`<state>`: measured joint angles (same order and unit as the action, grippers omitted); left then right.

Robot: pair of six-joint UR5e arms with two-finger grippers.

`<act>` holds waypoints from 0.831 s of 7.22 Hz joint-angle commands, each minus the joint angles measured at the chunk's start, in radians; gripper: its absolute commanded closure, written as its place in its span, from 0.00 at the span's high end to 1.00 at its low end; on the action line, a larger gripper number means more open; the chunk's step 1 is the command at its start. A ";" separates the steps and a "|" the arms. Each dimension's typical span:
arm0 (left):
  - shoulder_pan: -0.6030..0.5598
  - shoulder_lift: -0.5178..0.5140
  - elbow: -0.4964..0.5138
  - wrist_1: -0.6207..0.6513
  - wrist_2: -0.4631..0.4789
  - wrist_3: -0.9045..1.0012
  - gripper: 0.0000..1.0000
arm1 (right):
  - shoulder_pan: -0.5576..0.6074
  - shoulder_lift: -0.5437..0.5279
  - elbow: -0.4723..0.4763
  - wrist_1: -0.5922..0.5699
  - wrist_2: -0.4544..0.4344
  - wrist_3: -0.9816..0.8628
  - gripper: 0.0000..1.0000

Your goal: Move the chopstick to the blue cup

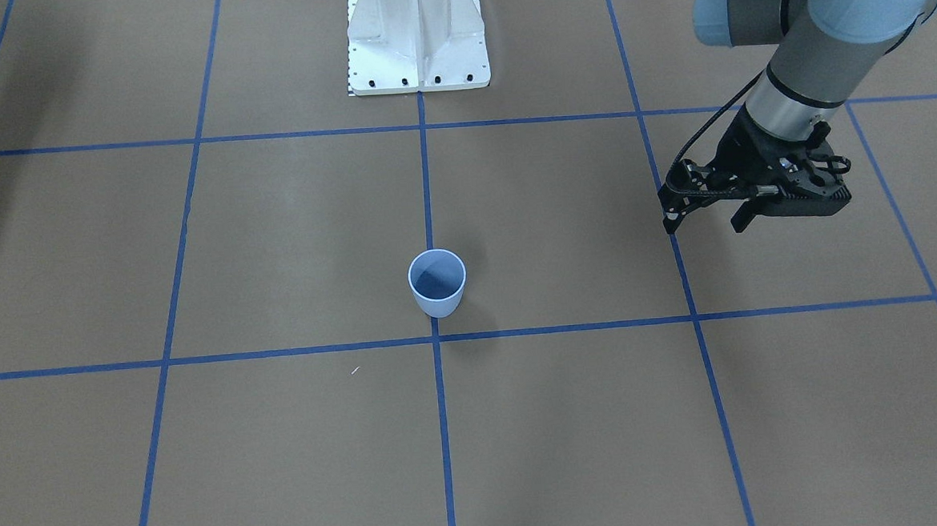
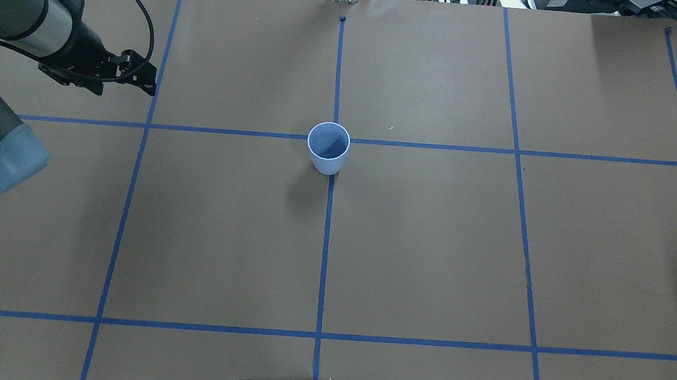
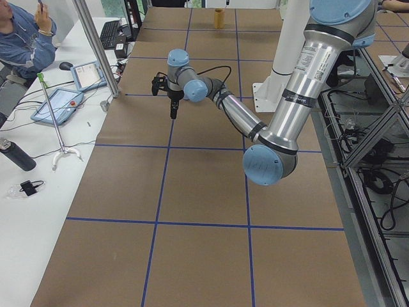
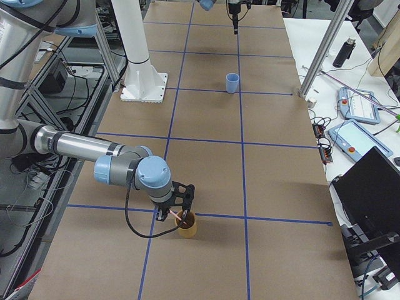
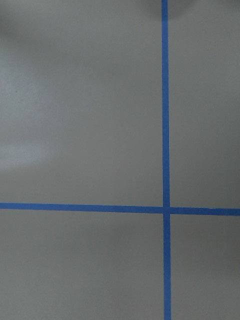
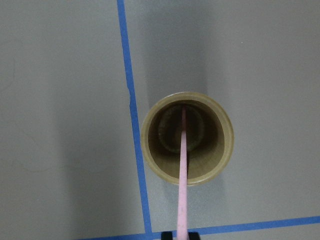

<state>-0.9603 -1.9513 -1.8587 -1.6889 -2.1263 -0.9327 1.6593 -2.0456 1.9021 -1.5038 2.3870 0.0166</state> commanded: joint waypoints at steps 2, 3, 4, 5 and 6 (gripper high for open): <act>0.002 0.000 0.004 0.000 0.000 0.002 0.98 | 0.068 0.024 0.020 -0.001 0.001 -0.001 0.00; 0.002 0.000 0.004 0.000 0.000 0.002 0.98 | 0.092 0.027 0.020 -0.001 0.001 -0.006 0.00; 0.002 0.000 0.004 0.000 0.000 0.002 0.98 | 0.106 0.031 0.034 -0.006 0.001 -0.012 0.00; 0.003 0.000 0.009 0.000 0.000 0.002 0.98 | 0.114 0.030 0.050 -0.010 0.001 -0.012 0.00; 0.003 -0.001 0.010 -0.002 0.002 0.000 0.98 | 0.119 0.024 0.066 -0.012 0.001 -0.012 0.00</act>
<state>-0.9578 -1.9515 -1.8512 -1.6893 -2.1258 -0.9315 1.7685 -2.0178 1.9487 -1.5123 2.3884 0.0056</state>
